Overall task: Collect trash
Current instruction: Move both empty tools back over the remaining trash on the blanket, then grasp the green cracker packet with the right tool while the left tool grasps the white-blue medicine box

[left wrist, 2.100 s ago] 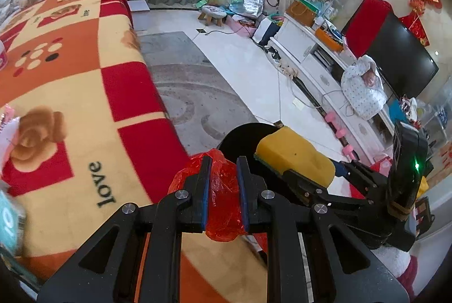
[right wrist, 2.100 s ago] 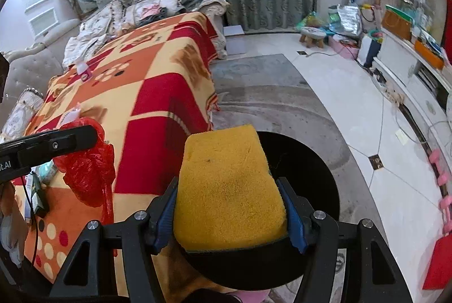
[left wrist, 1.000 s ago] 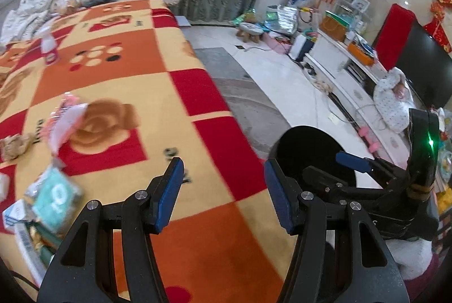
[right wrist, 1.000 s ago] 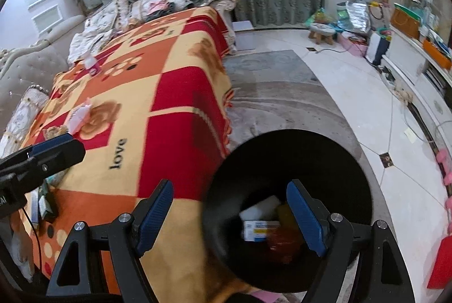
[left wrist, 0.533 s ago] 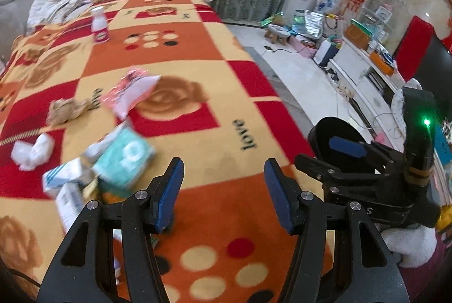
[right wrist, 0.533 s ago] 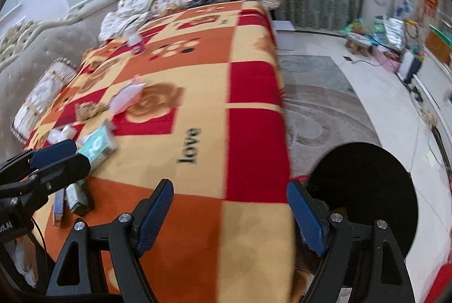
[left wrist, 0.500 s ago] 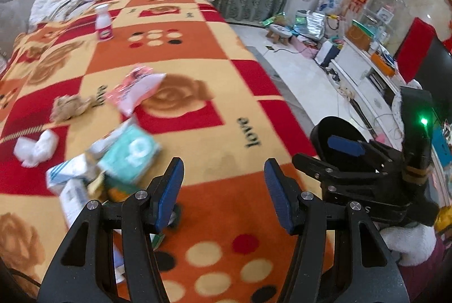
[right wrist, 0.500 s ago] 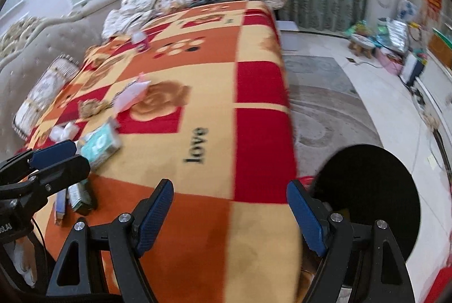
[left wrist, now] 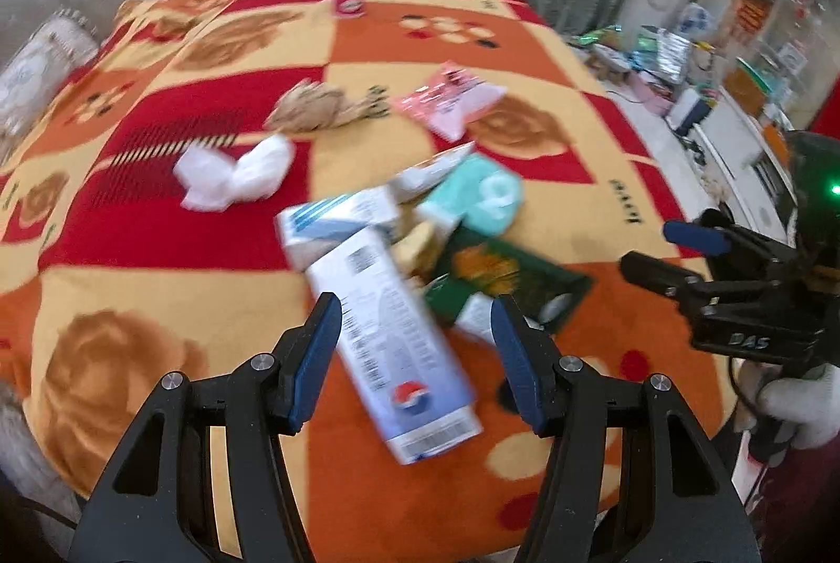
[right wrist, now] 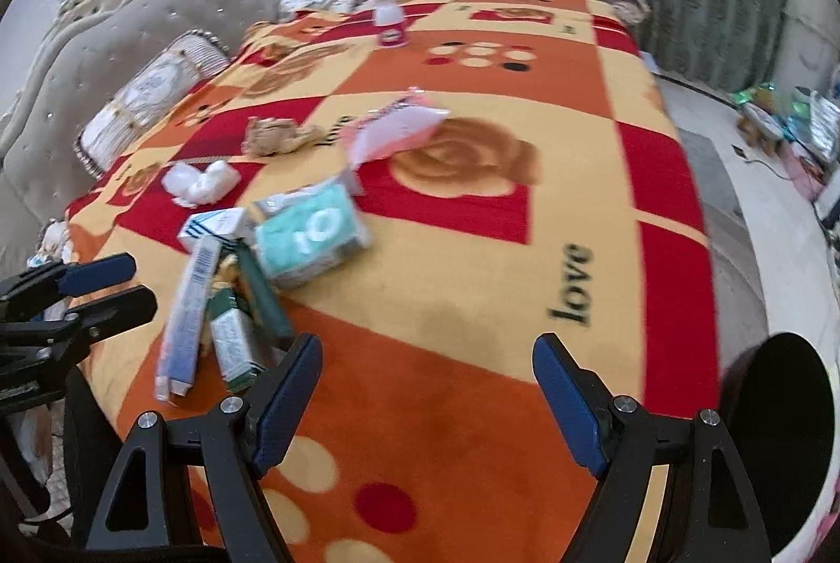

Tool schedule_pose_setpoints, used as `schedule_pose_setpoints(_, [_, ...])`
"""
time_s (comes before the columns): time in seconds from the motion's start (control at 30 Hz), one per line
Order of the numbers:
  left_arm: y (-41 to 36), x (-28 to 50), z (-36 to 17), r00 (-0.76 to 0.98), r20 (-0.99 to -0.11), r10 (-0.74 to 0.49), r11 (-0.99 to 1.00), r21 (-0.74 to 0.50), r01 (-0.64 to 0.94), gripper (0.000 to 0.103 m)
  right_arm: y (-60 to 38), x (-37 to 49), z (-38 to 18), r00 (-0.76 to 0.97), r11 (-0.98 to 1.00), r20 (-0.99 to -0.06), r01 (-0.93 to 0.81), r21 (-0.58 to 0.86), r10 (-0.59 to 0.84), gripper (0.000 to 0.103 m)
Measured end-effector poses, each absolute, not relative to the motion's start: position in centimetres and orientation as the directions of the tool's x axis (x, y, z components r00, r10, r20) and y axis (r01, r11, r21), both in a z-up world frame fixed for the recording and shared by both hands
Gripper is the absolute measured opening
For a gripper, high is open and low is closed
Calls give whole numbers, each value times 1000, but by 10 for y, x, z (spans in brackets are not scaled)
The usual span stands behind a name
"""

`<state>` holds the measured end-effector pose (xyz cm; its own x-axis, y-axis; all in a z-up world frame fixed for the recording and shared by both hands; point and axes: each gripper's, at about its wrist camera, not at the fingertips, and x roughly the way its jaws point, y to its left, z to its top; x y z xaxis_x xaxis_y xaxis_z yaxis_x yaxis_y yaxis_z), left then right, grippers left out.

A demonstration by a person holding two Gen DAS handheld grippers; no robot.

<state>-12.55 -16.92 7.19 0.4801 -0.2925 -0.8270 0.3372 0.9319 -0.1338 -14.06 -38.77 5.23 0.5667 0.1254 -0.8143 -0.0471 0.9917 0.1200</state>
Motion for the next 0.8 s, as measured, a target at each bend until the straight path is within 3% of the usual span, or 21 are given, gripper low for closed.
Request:
schedule_pose_setpoints(0.27, [-155,-124,55,436,-845,-310,937,-194,291,58,-350,-127,49,536,974,-816,-165,153,218,80])
schedule_pose_setpoints(0.57, [-155,-121,56,431,-845,-315,935,-199,293,58,-308,-101,27,456,934,-834,-312,176,310,39])
schedule_pose_setpoints(0.6, [-155,-121,56,430,-845,-317,935,-203,290,58,-304,-99,25,450,930,-839,-328,164,307,26])
schedule_pose_setpoints(0.63, [-154,-120,55,429,-845,-319,935,-207,288,58,-302,-99,23,446,926,-839,-341,162,311,22])
schedule_pose_setpoints(0.8, [-156,-115,48,411,-852,-323,934,-219,282,58,-320,-109,22,444,929,-836,-315,192,323,16])
